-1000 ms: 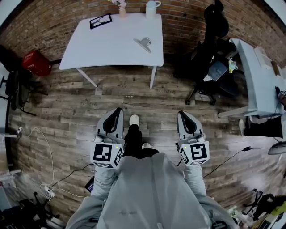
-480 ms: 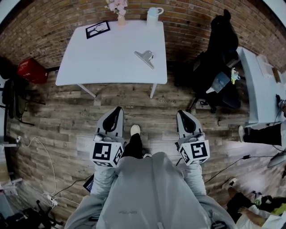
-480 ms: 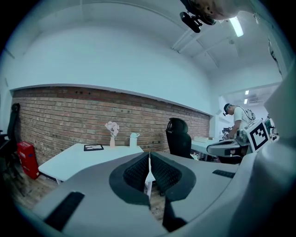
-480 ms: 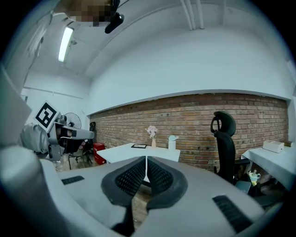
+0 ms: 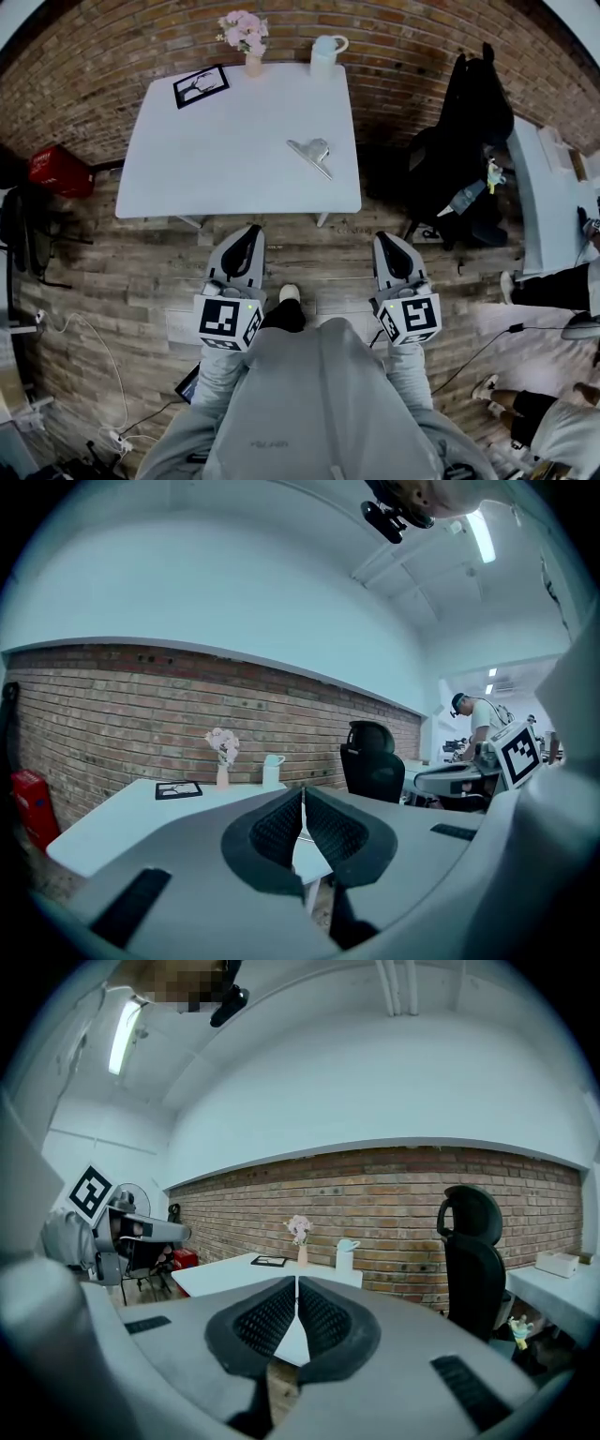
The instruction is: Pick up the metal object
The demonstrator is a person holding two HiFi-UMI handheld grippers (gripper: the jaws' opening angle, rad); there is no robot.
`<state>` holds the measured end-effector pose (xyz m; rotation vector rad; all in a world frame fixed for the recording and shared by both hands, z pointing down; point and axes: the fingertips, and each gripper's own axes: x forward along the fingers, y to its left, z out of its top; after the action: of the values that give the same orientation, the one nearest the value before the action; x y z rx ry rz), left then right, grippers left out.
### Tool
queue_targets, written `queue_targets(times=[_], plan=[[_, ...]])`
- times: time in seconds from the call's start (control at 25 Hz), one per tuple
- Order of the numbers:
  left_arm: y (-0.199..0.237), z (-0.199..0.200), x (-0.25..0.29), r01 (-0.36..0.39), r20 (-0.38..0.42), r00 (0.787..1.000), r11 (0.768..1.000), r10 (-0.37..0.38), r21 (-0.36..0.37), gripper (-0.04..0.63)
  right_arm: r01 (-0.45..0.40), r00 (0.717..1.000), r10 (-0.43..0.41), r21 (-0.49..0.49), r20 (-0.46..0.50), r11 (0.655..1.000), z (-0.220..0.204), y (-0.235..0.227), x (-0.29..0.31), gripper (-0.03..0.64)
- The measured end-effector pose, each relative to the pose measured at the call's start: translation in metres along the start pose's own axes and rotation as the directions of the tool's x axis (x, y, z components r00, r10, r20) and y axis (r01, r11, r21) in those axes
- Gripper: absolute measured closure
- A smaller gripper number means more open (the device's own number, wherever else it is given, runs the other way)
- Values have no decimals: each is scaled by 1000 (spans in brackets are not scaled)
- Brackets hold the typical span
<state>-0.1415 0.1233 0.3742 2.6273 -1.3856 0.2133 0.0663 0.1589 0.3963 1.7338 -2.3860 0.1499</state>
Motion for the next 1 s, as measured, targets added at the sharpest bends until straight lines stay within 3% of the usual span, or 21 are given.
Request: queue_targets(times=[0.52,1.0], plan=[[19,-20,46,66,-83,994,997,-69,-33,563,58,996,-55,44,-67,997,-13,-15,38,592],[43,12,154,28,-48,998,999,-29,-18,563,0,999,1,32,-50,999,4,-86,136,592]])
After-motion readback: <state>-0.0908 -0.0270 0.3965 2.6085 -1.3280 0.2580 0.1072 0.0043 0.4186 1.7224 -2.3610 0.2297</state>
